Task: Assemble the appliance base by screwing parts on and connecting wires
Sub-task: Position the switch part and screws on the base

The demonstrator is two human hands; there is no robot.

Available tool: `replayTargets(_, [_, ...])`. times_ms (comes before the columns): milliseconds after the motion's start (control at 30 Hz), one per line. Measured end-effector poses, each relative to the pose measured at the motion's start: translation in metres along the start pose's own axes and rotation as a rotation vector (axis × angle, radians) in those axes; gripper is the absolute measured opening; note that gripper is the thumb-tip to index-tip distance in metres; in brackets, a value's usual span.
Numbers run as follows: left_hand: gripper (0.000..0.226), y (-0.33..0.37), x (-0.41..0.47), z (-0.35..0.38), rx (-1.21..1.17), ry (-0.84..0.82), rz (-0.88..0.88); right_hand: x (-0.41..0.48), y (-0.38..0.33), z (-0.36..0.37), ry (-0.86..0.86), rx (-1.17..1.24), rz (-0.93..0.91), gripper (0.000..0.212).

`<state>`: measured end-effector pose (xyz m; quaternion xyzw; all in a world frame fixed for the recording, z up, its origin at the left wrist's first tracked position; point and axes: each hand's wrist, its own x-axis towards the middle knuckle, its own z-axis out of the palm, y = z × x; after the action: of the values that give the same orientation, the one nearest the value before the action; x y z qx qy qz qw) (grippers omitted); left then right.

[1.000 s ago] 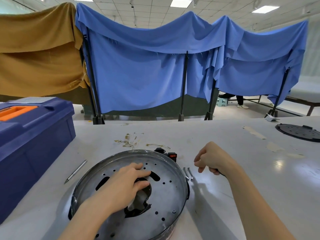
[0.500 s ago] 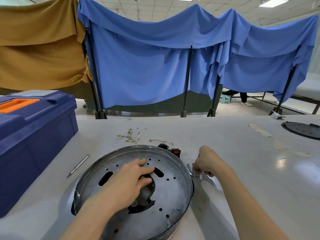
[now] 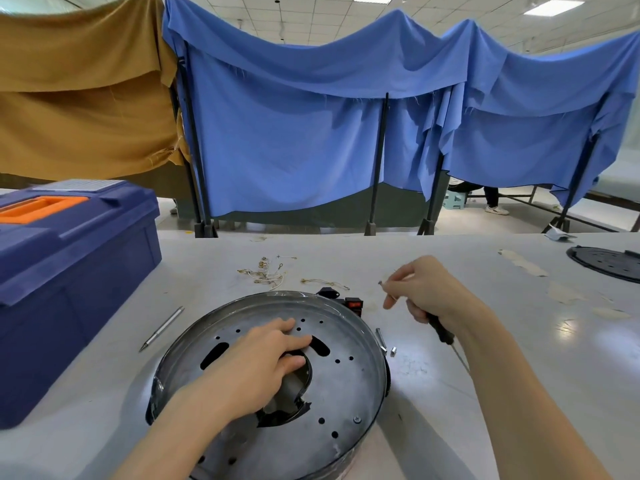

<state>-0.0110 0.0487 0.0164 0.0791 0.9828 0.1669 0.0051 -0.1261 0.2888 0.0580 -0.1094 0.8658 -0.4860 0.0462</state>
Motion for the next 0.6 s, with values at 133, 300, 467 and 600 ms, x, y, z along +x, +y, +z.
replayTargets(133, [0.043,0.000,-0.004,-0.004,-0.005,-0.045,0.012,-0.012,-0.023,0.003,-0.078,0.122,-0.180,0.008])
replayTargets(300, [0.057,-0.002,-0.007,-0.021,-0.037,-0.092,-0.007,-0.025,-0.039,0.012,-0.222,0.147,-0.217,0.005])
replayTargets(467, [0.056,0.010,0.011,-0.038,0.031,0.058,-0.106,-0.028,-0.046,0.025,-0.311,0.069,-0.221,0.006])
replayTargets(600, [0.027,0.024,0.020,-0.036,-0.122,0.253,0.035,-0.027,-0.045,0.033,-0.312,0.082,-0.235,0.006])
